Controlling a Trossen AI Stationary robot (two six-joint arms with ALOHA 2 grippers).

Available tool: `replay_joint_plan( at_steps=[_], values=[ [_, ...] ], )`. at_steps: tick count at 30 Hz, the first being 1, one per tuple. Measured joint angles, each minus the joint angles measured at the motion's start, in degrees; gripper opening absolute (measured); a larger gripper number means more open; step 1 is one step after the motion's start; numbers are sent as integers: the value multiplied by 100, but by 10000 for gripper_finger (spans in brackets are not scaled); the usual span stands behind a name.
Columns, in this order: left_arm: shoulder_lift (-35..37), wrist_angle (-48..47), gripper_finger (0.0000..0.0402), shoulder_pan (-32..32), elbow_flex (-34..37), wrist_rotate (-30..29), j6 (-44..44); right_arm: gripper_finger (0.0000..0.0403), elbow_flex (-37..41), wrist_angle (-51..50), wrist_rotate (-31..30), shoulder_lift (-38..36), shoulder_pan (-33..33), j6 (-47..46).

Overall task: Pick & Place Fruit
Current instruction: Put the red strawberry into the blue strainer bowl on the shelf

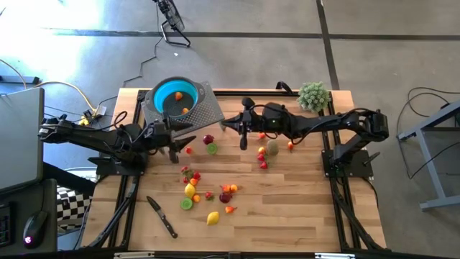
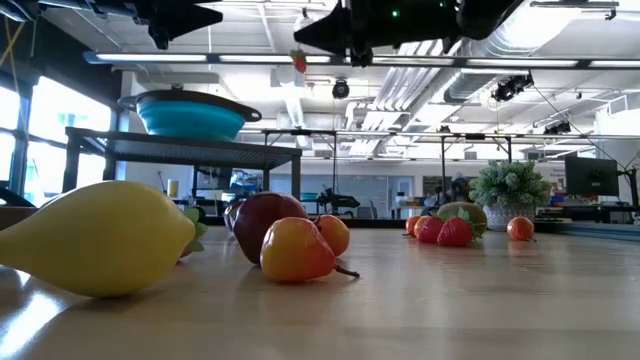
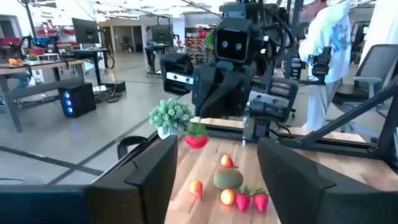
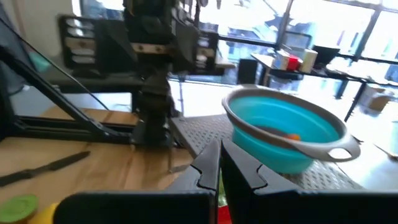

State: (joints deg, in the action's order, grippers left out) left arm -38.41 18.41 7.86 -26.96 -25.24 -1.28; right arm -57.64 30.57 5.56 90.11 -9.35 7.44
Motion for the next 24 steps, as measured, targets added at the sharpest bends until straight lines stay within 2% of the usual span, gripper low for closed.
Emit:
replay_joint_plan(
  at_steps=[8, 16, 21, 24],
  values=[
    [-298, 135, 232, 0, 0, 3, -346, 3, -93, 4, 85, 0, 236, 181],
    [-750, 594, 232, 0, 0, -92, -299, 3, -93, 109, 86, 0, 376, 251],
    [-731, 638, 232, -2, 0, -234, -297, 3, -93, 149, 224, 0, 374, 226],
    [-665, 649, 232, -42, -1, -1, -293, 3, -93, 223, 223, 0, 374, 201]
  ],
)
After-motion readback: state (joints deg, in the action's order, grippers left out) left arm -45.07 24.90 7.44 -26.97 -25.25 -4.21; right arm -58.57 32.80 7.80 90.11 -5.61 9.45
